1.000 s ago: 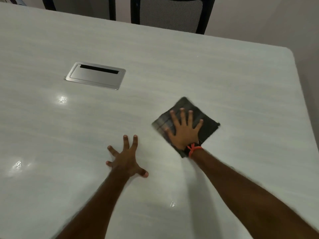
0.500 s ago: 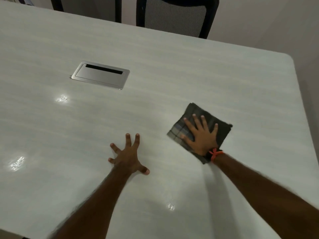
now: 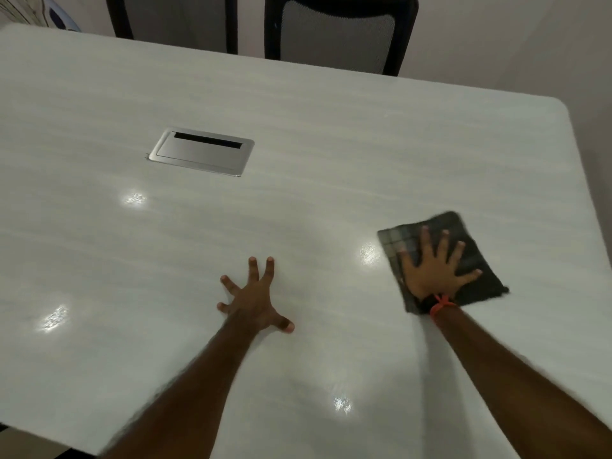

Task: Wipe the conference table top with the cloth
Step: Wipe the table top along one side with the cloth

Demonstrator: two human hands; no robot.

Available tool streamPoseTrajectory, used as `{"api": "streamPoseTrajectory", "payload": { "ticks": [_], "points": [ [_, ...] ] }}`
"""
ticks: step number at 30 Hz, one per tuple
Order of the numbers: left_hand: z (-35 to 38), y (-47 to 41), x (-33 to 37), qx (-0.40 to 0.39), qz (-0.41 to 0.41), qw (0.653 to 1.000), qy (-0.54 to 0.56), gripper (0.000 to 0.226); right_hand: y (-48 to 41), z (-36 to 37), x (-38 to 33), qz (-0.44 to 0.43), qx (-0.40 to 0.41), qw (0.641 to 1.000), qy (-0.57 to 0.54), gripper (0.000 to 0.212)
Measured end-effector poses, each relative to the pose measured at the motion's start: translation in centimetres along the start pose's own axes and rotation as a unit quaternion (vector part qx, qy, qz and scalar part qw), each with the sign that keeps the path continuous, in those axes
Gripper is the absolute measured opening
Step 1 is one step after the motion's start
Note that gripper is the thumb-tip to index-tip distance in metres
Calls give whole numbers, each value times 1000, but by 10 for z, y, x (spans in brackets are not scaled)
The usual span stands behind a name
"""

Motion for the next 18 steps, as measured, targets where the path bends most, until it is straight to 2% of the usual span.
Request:
{"api": "streamPoseTrajectory", "payload": {
  "ticks": [1, 2, 3, 5, 7, 8, 9, 11, 13, 14, 15, 16, 18],
  "points": [
    [0, 0, 0, -1, -1, 1000, 1, 151, -3, -2, 6, 69, -8, 997, -24, 87],
    [-1, 0, -1, -2, -2, 1000, 1, 151, 6, 0, 1, 99, -24, 994, -38, 87],
    [-1, 0, -1, -3, -2, 1000, 1, 151, 25, 2, -9, 89, -28, 995, -42, 84],
    [0, -1, 0, -3, -2, 1000, 2, 152, 77, 17, -30, -48, -21, 999, -5, 78],
    [1, 0, -1, 2, 0, 1000, -1, 151, 114, 31, -31, -225, -35, 971, 74, 77],
    [1, 1, -2, 4, 1, 1000, -3, 151, 110, 28, -22, -262, -47, 960, 87, 78],
    [2, 3, -3, 7, 2, 1000, -5, 149, 93, 23, -8, -242, -47, 966, 81, 78],
    [7, 6, -5, 13, 12, 1000, -21, 142, 54, 5, 28, -92, -21, 995, 30, 80],
    [13, 13, -6, 22, 20, 999, -44, 131, 44, 0, 50, 62, -22, 998, -22, 84],
    [16, 18, -6, 24, 23, 998, -55, 124, 58, 3, 46, 88, -33, 995, -35, 84],
    [20, 23, -5, 24, 27, 997, -63, 120, 80, 7, 36, 76, -28, 996, -41, 82],
    [24, 27, -5, 22, 31, 997, -66, 118, 108, 14, 24, 26, -29, 998, -41, 79],
    [33, 35, -4, 10, 42, 996, -74, 120, 170, 32, 16, -136, -25, 990, 10, 76]
  ]
}}
Point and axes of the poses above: each hand's wrist, its own y-axis away from the middle knuckle, its own z-axis out of the palm, x = y × z, the point moved 6 cm from there along -y, towards the middle knuckle, and after that the axes turned 13 degrees about z, right-handed, at the moved point
